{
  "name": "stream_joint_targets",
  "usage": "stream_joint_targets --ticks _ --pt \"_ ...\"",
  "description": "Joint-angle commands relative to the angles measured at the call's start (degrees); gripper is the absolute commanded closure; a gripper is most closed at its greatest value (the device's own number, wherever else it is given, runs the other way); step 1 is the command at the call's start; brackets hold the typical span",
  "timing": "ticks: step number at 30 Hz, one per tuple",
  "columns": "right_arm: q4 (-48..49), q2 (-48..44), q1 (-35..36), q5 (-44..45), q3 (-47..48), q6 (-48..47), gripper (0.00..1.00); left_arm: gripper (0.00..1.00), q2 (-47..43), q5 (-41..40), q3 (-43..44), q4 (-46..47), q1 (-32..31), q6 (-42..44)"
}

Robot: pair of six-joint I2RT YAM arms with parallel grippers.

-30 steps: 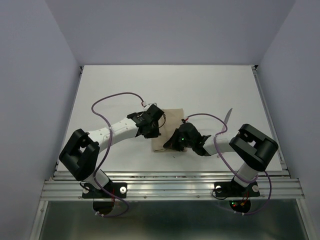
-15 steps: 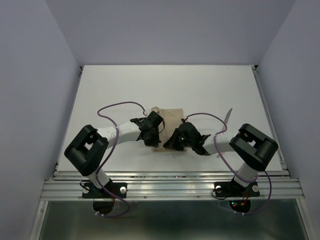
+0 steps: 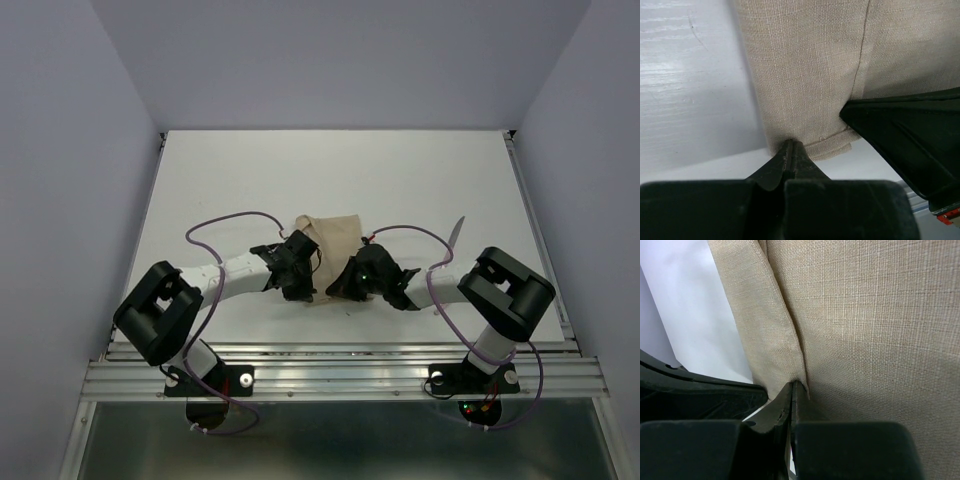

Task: Fold the napkin into a case and place the utensils inside
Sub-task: Smooth out the 2/3-rectangle-folded napkin at the center of the board.

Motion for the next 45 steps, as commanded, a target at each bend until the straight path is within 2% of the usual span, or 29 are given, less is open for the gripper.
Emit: stream_joint_targets --ticks 1,4,10,13,16,18,22,26,33,45 --pt "-3.34 1.11 0.18 2.67 0.86 -1.74 0.99 1.00 2.72 0.84 -1.55 0.36 -0.33 -0.57" --pt "-3.34 0.94 0.18 2.84 0.77 -1.74 0.99 1.00 2.64 -0.82 -1.55 -0.60 -0.33 -0.57" --pt "-3.61 0.15 0.18 3.11 0.42 -1.74 0.99 1.00 -2.72 -8.29 7.04 -8.77 0.28 0.92" --pt "-3.78 0.06 0.18 3.11 0.42 -1.92 0.99 1.00 -3.86 -9.09 11.36 -10.36 3.26 3.73" --pt "-3.78 -0.12 0.18 2.93 0.42 -2.09 0.99 1.00 -3.16 -8.13 14.08 -9.66 9.67 6.37" --pt "-3.69 -0.12 0.18 2.93 0.24 -2.09 0.99 1.00 -1.15 -7.69 16.10 -8.78 14.75 8.65" --pt "-3.78 -0.20 0.18 2.67 0.50 -2.36 0.99 1.00 5.35 -8.03 21.81 -8.17 20.13 11.11" --pt "-4.05 -0.47 0.18 2.84 0.94 -2.62 0.99 1.00 14.56 -9.87 29.54 -9.04 22.60 11.82" --pt "-4.57 -1.08 0.18 2.84 1.12 -2.80 0.99 1.00 24.60 -9.89 36.93 -11.24 23.22 12.96" --pt "-4.84 -0.91 0.18 3.11 1.30 -2.71 0.99 1.00 24.17 -1.73 36.50 -9.31 20.24 13.67"
